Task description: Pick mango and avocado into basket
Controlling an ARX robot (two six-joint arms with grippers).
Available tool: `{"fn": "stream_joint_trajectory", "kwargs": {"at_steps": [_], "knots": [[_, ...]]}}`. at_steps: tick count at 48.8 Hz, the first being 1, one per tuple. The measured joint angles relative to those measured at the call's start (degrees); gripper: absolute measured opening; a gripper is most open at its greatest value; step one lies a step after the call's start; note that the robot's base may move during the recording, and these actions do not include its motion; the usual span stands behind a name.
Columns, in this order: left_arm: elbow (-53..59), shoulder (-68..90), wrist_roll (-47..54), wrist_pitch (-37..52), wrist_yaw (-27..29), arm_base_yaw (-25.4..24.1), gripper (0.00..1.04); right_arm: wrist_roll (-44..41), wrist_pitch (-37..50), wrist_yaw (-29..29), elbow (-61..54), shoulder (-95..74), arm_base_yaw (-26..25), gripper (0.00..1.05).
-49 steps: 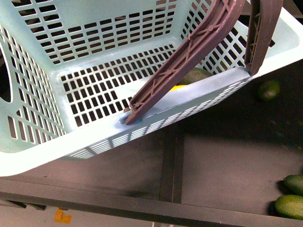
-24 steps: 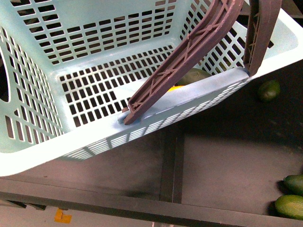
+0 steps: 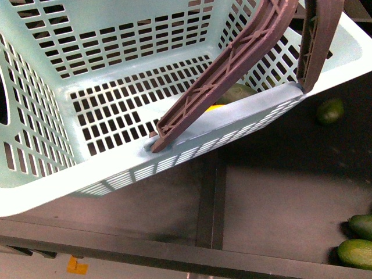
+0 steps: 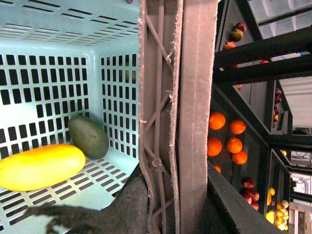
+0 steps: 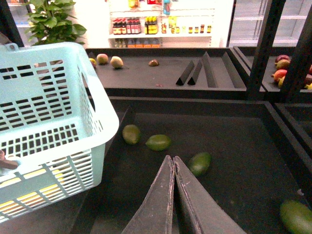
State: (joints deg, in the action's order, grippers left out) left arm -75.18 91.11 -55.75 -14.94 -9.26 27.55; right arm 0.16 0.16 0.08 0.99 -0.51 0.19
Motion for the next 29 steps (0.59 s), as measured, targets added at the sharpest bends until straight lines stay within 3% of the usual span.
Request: {"fn": "stream_joint_trajectory", "kwargs": {"at_steps": [4, 8, 17, 27, 29], "knots": [[0.00, 0.00, -0.04, 0.00, -0.02, -0.02, 0.20, -0.02, -0.07, 0.02, 0.00, 0.11, 0.00, 0.07], [0.00, 0.00, -0.04, -0.02, -0.11, 0.00, 0.20, -0.02, -0.07, 0.02, 0.00, 0.15, 0.00, 0.21], [0.00, 0.00, -0.02, 0.00, -0.11, 0.00, 0.20, -0.02, -0.09, 0.02, 0.00, 0.15, 0.00, 0.63], [0.00, 0.00, -0.02, 0.00, -0.11, 0.00, 0.20, -0.02, -0.09, 0.02, 0.00, 0.15, 0.00, 0.95], [0.00, 0.00, -0.42, 0.07, 0.83, 0.07, 0.20, 0.00, -0.07, 0.02, -0.02, 0.15, 0.00, 0.97]]}}
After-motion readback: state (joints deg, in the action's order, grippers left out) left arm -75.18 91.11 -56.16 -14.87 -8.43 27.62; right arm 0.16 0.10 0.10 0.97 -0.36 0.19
